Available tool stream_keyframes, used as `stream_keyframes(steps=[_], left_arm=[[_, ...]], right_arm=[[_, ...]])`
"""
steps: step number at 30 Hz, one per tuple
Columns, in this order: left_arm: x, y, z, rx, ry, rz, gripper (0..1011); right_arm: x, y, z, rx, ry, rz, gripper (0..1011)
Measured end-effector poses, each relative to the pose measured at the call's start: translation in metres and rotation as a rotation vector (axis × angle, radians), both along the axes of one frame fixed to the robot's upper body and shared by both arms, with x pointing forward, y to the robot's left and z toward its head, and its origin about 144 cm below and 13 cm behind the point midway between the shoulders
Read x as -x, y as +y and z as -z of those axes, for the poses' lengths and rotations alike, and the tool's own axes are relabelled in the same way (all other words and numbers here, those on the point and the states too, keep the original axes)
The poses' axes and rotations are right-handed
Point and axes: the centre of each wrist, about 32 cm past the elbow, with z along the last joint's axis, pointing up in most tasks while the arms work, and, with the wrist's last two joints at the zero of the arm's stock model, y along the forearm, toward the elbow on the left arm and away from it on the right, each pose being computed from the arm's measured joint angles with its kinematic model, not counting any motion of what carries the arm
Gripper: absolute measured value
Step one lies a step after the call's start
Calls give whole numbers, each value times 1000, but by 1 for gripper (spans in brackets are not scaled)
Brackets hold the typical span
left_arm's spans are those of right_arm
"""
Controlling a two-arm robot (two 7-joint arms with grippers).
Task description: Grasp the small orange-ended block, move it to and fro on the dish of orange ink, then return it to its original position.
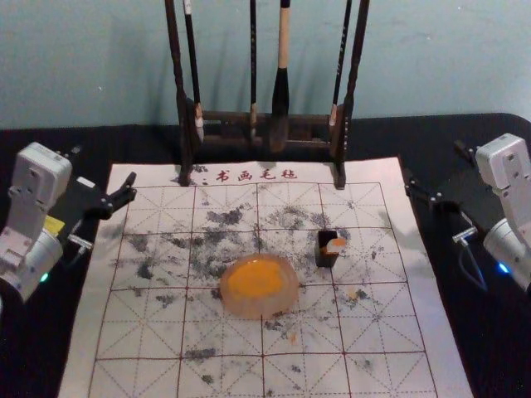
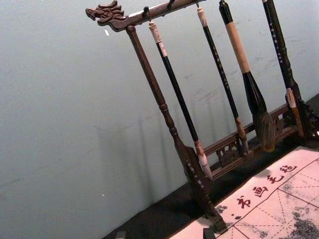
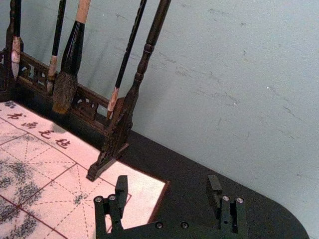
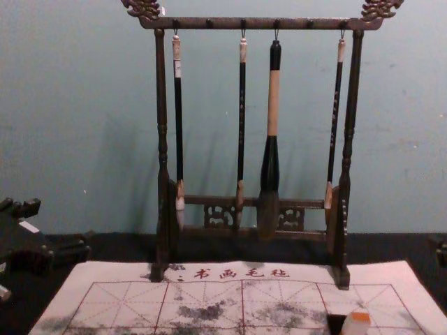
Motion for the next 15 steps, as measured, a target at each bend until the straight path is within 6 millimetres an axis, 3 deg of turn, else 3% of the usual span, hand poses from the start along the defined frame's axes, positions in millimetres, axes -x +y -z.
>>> stream_keyframes(steps=[15], left_arm=[[0, 0, 0, 0, 0, 0, 1001]], right_arm=[[0, 0, 0, 0, 0, 0, 1002]])
